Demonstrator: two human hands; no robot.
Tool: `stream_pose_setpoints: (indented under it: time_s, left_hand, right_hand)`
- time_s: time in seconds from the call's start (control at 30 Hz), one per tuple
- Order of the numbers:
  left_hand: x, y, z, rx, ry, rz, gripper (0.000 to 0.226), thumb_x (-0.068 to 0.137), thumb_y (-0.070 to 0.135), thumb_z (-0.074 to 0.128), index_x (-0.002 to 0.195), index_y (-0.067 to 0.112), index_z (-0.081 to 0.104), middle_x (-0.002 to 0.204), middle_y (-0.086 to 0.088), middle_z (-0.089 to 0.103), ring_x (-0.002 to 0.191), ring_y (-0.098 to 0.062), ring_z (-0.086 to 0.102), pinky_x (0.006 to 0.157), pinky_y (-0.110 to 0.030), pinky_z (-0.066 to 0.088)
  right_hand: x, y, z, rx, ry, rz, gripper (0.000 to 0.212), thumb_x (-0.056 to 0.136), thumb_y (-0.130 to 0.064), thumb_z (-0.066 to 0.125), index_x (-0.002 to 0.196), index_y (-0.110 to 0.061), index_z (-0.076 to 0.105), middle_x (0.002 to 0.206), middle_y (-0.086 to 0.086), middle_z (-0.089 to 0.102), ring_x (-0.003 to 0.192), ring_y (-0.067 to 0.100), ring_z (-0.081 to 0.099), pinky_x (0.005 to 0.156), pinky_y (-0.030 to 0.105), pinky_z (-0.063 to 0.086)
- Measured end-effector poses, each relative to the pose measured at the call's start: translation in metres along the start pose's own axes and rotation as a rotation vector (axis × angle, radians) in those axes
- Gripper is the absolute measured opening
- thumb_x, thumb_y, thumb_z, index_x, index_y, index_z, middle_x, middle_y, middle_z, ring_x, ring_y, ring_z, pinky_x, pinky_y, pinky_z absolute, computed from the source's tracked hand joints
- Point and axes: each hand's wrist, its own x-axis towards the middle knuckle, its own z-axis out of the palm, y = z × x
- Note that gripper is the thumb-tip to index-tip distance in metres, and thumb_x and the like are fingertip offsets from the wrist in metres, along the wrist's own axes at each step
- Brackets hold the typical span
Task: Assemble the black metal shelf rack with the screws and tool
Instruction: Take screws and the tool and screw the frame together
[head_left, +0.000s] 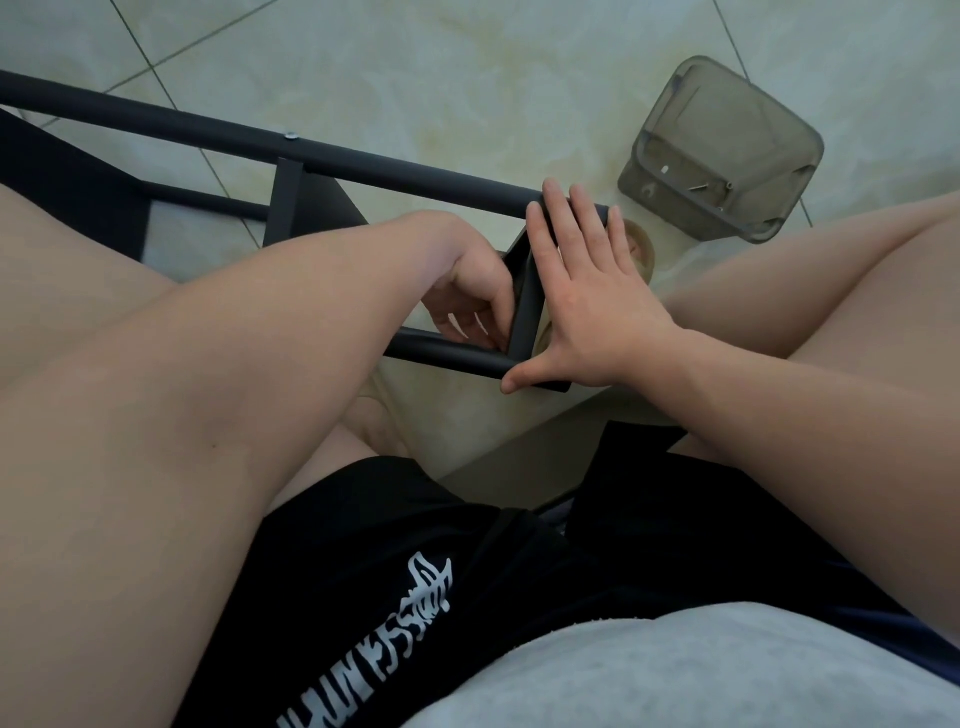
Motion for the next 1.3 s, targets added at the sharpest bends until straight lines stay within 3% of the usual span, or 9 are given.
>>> stream_pose_setpoints:
  time_s: [0.1,0.27,0.43,0.63,0.8,1.03,1.3]
  left_hand:
    - [0.0003,-0.0027,0.0002,0.018,0.017,-0.046,0.012,0.092,0.020,0.064,0.102,0.018,0.069,0.086,0.005,0.070,0.082,-0.012,0.061,0.076,-0.027,0.047]
    - [0.0056,0.0013,0.0031,0.010,0.027,-0.059,0.006,0.092,0.011,0.063,0.091,0.012,0.069,0.079,0.000,0.067,0.071,-0.010,0.059,0.066,-0.021,0.044]
    - [0.0058,0.0024,0.0038,-0.016,0.049,-0.025,0.011,0.092,0.002,0.059,0.093,0.009,0.068,0.074,-0.003,0.067,0.071,-0.012,0.060,0.070,-0.023,0.047]
    - [0.0075,-0.0003,0.0053,-0.063,0.033,0.036,0.014,0.092,-0.004,0.056,0.094,0.007,0.066,0.083,-0.007,0.065,0.072,-0.014,0.061,0.072,-0.024,0.049]
    - [0.0003,-0.0015,-0.0003,-0.043,0.014,0.056,0.013,0.091,0.008,0.062,0.101,0.013,0.069,0.086,0.000,0.070,0.080,-0.012,0.065,0.077,-0.027,0.047]
    - [0.0034,0.0006,0.0022,-0.037,-0.005,-0.017,0.012,0.092,0.002,0.057,0.092,0.010,0.065,0.077,-0.003,0.062,0.072,-0.012,0.057,0.070,-0.022,0.042]
    - [0.0048,-0.0019,0.0062,-0.093,-0.009,0.036,0.018,0.092,-0.006,0.052,0.086,0.008,0.062,0.077,-0.007,0.059,0.070,-0.014,0.055,0.068,-0.023,0.045]
  right_hand:
    - [0.0000,-0.0003,-0.0006,-0.006,-0.002,0.001,0.160,0.051,-0.097,0.059,0.159,-0.004,-0.014,0.166,0.016,-0.025,0.153,0.035,-0.024,0.125,0.054,-0.011]
    - [-0.0004,-0.0008,-0.0010,0.000,0.000,-0.002,0.160,0.051,-0.096,0.061,0.159,-0.004,-0.013,0.166,0.016,-0.024,0.153,0.036,-0.023,0.124,0.053,-0.013]
    - [-0.0004,-0.0005,-0.0011,-0.002,0.006,0.001,0.161,0.050,-0.097,0.059,0.160,-0.004,-0.012,0.167,0.017,-0.023,0.153,0.036,-0.022,0.124,0.053,-0.012]
    - [-0.0003,-0.0007,-0.0004,0.001,0.001,0.001,0.161,0.050,-0.097,0.059,0.160,-0.004,-0.013,0.166,0.016,-0.024,0.153,0.035,-0.024,0.124,0.052,-0.013]
    - [-0.0001,0.0000,-0.0004,0.001,0.001,-0.003,0.160,0.051,-0.098,0.058,0.160,-0.004,-0.013,0.166,0.016,-0.024,0.153,0.035,-0.024,0.125,0.053,-0.011]
    - [0.0003,0.0004,0.0004,0.004,0.006,-0.002,0.160,0.050,-0.098,0.058,0.160,-0.004,-0.012,0.166,0.015,-0.024,0.153,0.035,-0.024,0.124,0.053,-0.012]
    - [-0.0001,0.0006,0.0004,0.009,0.005,-0.007,0.160,0.050,-0.097,0.059,0.160,-0.004,-0.012,0.166,0.016,-0.024,0.153,0.035,-0.023,0.124,0.052,-0.012]
